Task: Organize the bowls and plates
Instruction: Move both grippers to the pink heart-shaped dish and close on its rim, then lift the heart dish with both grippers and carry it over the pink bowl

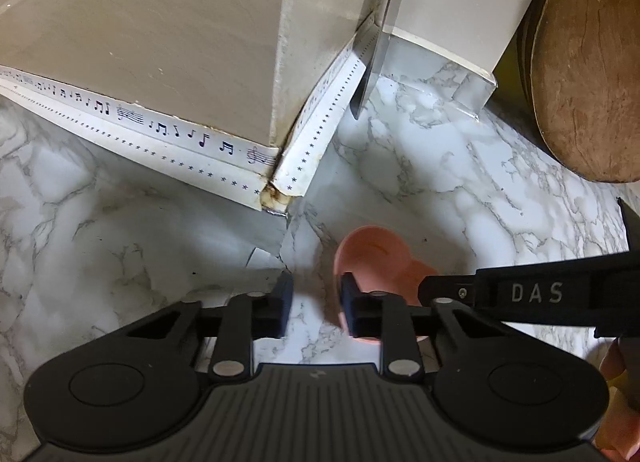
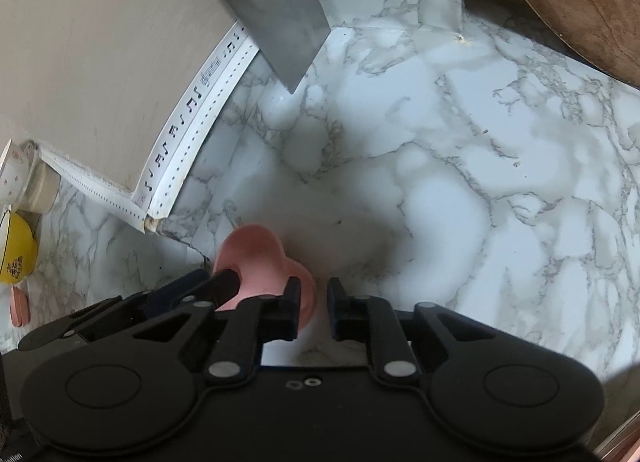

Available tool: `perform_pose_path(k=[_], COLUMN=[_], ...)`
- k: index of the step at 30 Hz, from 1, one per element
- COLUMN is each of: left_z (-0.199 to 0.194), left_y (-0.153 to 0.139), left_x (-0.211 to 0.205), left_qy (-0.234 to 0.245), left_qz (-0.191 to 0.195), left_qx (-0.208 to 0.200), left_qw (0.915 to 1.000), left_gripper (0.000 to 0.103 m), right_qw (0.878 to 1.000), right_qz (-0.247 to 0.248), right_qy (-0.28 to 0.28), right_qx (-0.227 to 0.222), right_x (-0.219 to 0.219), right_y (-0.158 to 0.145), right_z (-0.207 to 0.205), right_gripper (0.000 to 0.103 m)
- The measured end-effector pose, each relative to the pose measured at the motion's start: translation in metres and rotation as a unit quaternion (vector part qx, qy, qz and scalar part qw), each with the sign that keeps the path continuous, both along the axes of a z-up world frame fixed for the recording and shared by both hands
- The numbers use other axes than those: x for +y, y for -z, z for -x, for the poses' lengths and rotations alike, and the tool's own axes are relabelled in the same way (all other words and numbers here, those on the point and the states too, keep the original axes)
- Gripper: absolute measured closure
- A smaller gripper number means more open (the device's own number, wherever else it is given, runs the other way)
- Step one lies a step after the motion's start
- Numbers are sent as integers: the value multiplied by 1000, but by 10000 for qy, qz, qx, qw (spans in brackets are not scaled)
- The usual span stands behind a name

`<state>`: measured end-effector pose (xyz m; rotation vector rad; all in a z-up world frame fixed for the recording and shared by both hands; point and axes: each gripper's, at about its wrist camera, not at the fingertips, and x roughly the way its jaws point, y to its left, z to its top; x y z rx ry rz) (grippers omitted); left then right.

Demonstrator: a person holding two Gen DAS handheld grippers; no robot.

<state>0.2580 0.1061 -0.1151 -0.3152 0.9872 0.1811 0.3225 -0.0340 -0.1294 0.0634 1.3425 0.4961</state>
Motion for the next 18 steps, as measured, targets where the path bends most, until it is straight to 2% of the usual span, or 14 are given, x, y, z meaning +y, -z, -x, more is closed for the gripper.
perform_pose_path(k=[3,8,18], left_z=[-1,-1,11], left_y=[2,2,-12], left_x=[0,-3,-4], left_qy=[1,47,134], left_qz=[72,110,47], left_qx=[33,36,0], left_qw=[10000,9999,9999], left_gripper=[89,96,97], right_qw=[10000,9999,9995], right_qz=[-47,-29,-84], right_qy=[-45,-87,-181], right_qx=[12,-78,-236], right_x=[1,3,-3], right_y=[0,-4,-27], right_z=[1,6,20], right_gripper=[99,100,100])
